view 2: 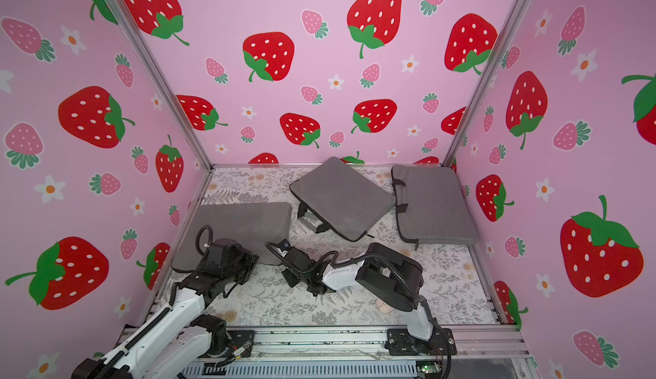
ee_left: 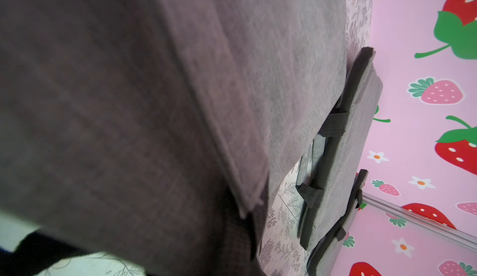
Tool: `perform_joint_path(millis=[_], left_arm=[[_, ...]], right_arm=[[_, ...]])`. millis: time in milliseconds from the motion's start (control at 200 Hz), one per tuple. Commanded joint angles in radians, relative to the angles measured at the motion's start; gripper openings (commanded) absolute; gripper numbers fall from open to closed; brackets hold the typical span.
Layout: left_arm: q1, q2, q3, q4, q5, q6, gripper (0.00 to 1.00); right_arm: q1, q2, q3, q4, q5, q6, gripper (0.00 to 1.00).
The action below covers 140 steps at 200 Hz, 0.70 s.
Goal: Put the mouse into the laptop bag
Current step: Zip the zipper on the zippered laptop bag.
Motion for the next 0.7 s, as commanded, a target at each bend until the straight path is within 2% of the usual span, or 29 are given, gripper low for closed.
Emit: perform_joint_path(millis=[0, 95, 170, 190, 295, 335, 485, 500, 530, 695], left_arm=[[0.035, 0.018, 0.018, 0.015, -0.045, 0.002, 0.0], [0.044, 0.033, 0.027, 0.019, -0.025, 0.01, 0.0], [0.045, 0.03, 0.072, -0.004, -0.013, 0.083, 0.0], [0.044, 0.028, 0.093, -0.028, -0.018, 0.102, 0.04], [0.044, -0.001, 0.182, -0.263, -0.146, 0.075, 0.63], [0.047, -0.022, 0.175, -0.312, -0.19, 0.035, 0.76], [0.062, -0.073, 0.062, -0.347, -0.297, -0.183, 0.81], [0.066, -0.074, 0.051, -0.332, -0.303, -0.188, 0.85], [0.071, -0.072, 0.025, -0.291, -0.315, -0.184, 1.0], [0.122, -0.067, -0.038, -0.199, -0.347, -0.195, 0.99]], right_arm=[[-0.081, -0.021, -0.025, -0.046, 0.002, 0.024, 0.0], [-0.097, 0.004, 0.014, -0.061, -0.018, 0.002, 0.0], [-0.097, 0.029, 0.045, -0.064, -0.043, -0.01, 0.0], [-0.097, 0.036, 0.051, -0.063, -0.051, -0.011, 0.0], [-0.088, 0.063, 0.082, -0.059, -0.088, -0.025, 0.0], [-0.081, 0.069, 0.087, -0.057, -0.095, -0.037, 0.0], [-0.062, 0.066, 0.095, -0.05, -0.103, -0.058, 0.0], [-0.061, 0.064, 0.095, -0.049, -0.106, -0.061, 0.0], [-0.056, 0.06, 0.094, -0.05, -0.11, -0.066, 0.0], [-0.016, 0.036, 0.072, -0.036, -0.116, -0.098, 0.0]])
